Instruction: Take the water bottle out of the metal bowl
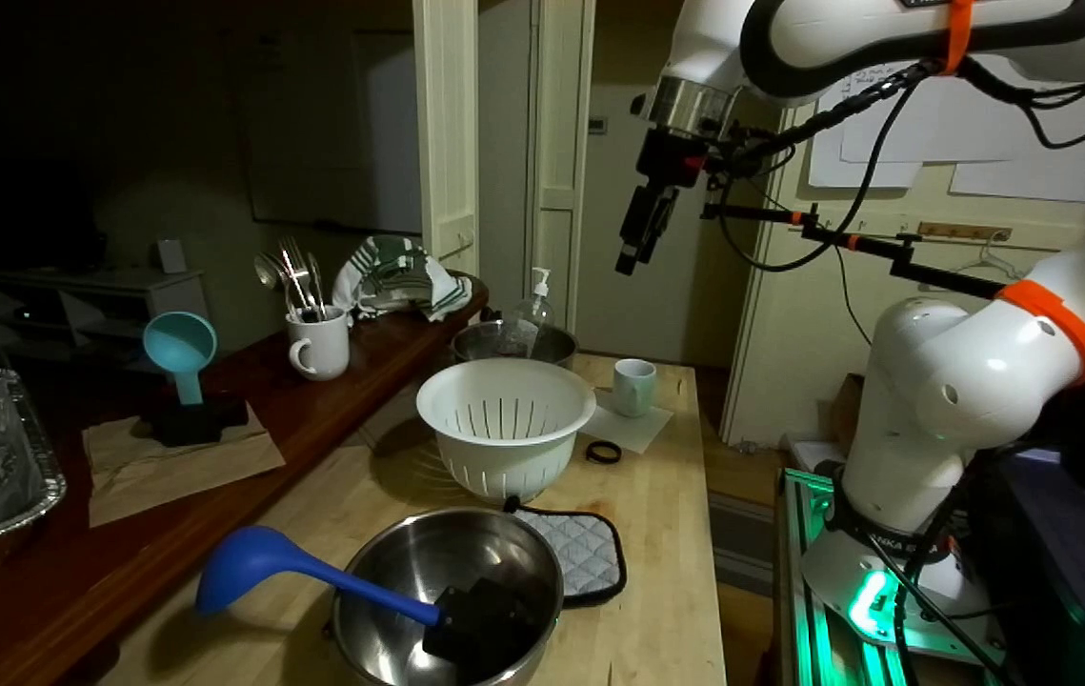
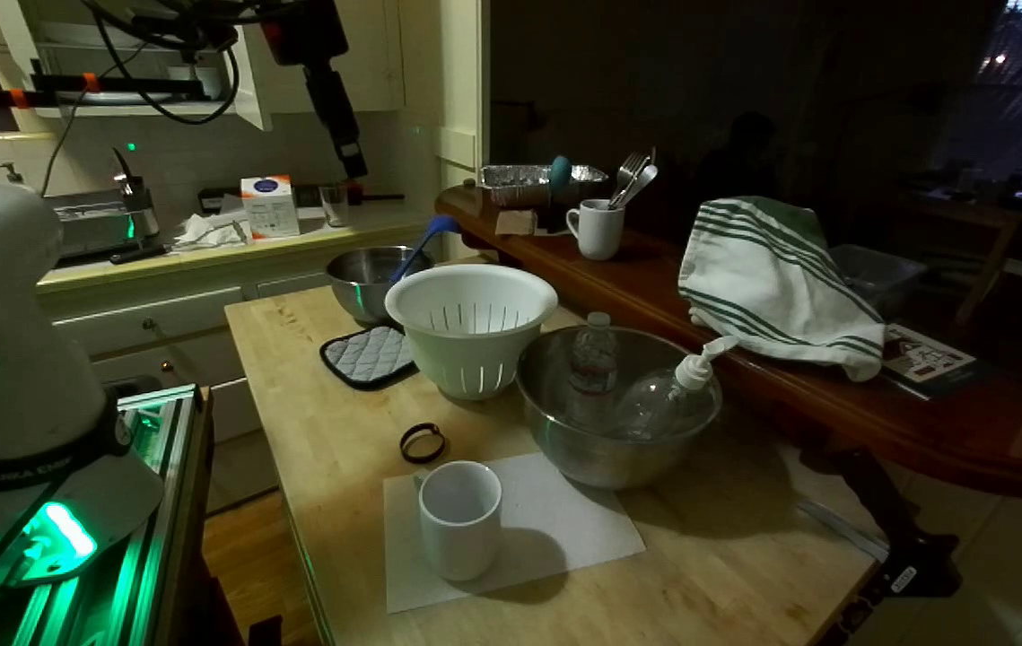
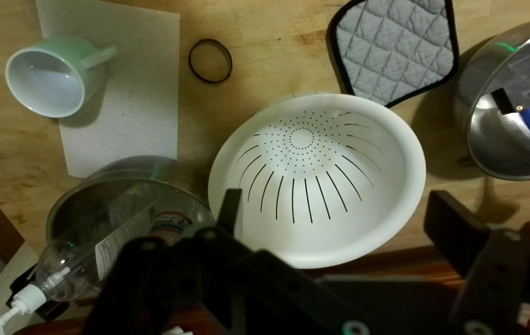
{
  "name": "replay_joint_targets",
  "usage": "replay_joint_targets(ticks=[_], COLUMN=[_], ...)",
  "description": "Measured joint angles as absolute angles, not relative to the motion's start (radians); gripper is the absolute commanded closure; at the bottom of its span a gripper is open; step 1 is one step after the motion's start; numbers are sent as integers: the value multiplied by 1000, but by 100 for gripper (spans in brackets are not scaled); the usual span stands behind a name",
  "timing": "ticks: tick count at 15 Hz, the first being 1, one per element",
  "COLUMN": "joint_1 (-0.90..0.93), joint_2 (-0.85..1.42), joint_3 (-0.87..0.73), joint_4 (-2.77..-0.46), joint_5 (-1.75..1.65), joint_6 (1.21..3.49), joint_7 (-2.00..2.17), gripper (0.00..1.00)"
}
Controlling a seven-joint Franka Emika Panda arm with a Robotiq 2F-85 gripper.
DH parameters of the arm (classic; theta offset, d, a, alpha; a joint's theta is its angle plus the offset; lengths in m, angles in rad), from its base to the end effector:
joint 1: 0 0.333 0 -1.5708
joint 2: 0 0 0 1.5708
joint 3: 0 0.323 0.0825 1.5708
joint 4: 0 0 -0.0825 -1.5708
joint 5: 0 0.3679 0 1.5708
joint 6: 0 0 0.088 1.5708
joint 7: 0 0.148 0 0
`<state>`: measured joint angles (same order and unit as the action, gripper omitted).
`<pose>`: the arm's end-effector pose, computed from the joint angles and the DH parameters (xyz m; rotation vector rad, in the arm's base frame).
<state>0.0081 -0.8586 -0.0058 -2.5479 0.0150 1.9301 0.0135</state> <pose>0.3053 0.0021 0.5222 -3.0979 0.0206 -0.3745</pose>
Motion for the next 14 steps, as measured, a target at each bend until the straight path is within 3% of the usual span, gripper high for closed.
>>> replay_joint_targets(ticks=[5, 14], joint_1=[-43, -158], joint_2=[-785, -352], joint_3=[-6, -19], joint_4=[-2520, -2335], joint_5=[3, -90], joint_6=[2062, 2164], joint_7=[68, 180], gripper=[0, 0])
